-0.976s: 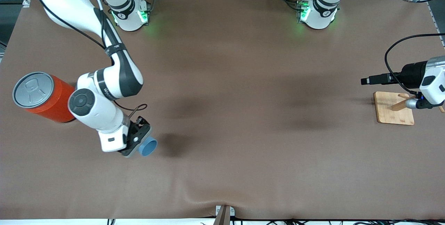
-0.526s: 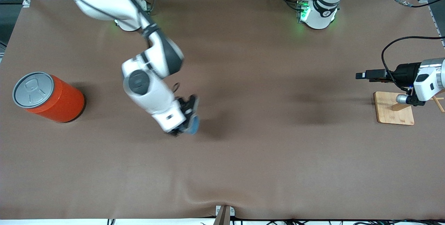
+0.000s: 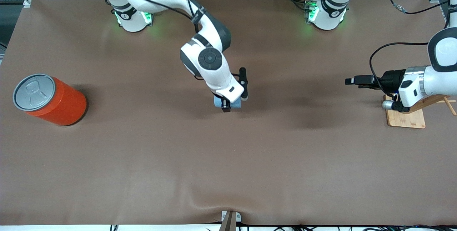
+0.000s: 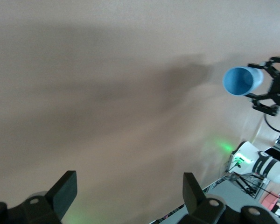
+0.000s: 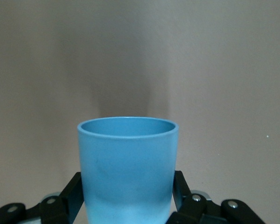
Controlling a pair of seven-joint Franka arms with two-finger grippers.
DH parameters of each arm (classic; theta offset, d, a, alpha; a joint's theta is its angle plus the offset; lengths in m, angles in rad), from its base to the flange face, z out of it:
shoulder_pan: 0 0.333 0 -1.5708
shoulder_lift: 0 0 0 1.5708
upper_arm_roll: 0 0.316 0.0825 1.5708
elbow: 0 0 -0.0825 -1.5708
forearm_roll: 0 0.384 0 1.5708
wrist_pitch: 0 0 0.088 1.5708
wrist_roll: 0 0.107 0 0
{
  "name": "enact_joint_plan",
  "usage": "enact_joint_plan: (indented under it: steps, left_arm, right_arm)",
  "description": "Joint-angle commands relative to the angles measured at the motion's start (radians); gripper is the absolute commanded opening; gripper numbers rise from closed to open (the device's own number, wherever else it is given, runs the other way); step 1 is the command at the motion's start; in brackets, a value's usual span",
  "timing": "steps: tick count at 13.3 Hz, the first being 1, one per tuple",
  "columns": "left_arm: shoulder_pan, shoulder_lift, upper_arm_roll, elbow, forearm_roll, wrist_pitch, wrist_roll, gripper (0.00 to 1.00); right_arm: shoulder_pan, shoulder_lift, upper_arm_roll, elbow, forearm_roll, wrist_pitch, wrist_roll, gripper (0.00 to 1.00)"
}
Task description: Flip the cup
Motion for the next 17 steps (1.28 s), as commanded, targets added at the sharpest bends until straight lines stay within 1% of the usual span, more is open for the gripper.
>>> enact_joint_plan:
  steps: [1, 3, 4, 5, 6, 8, 10, 12, 14, 16, 17]
  left_arm:
    - [0.007, -0.034, -0.035, -0.078, -0.063, 0.083, 0.023, 1.0]
    - [0.006, -0.025, -0.04, -0.09, -0.071, 0.107, 0.035, 1.0]
    - [0.004, -0.025, -0.04, -0.106, -0.09, 0.123, 0.036, 1.0]
    - [0.004, -0.025, -0.041, -0.135, -0.145, 0.127, 0.041, 1.0]
    - [0.006, -0.033, -0.04, -0.178, -0.228, 0.129, 0.077, 1.0]
    - [0.016, -0.033, -0.038, -0.247, -0.333, 0.13, 0.204, 1.0]
    - [0.013, -0.025, -0.038, -0.287, -0.408, 0.147, 0.259, 1.0]
    - [-0.003, -0.022, -0.041, -0.311, -0.491, 0.196, 0.262, 1.0]
    - [-0.02, -0.001, -0.069, -0.322, -0.557, 0.274, 0.303, 0.98]
    - [-0.022, 0.035, -0.107, -0.328, -0.672, 0.311, 0.363, 0.94]
    - [-0.027, 0.047, -0.121, -0.327, -0.705, 0.336, 0.381, 0.92]
  right_arm:
    - [-0.004, 0.054, -0.004, 0.048, -0.002, 0.034, 0.003, 0.57]
    - [-0.004, 0.081, -0.004, 0.049, -0.001, 0.054, 0.003, 0.57]
    - [-0.002, 0.095, -0.004, 0.048, -0.001, 0.091, 0.005, 0.57]
    - [0.002, 0.109, -0.004, 0.048, -0.004, 0.115, 0.008, 0.57]
    - [0.002, 0.118, -0.004, 0.048, -0.005, 0.122, 0.005, 0.57]
    - [0.002, 0.136, -0.005, 0.049, -0.007, 0.141, 0.005, 0.57]
    - [0.004, 0.153, -0.005, 0.049, -0.007, 0.18, 0.006, 0.58]
    - [0.004, 0.16, -0.005, 0.049, -0.007, 0.181, 0.006, 0.6]
    - [0.002, 0.158, -0.005, 0.049, -0.005, 0.181, 0.008, 1.0]
    - [-0.007, 0.153, -0.005, 0.049, -0.002, 0.178, -0.005, 1.0]
    - [-0.011, 0.147, -0.004, 0.049, 0.004, 0.177, -0.005, 1.0]
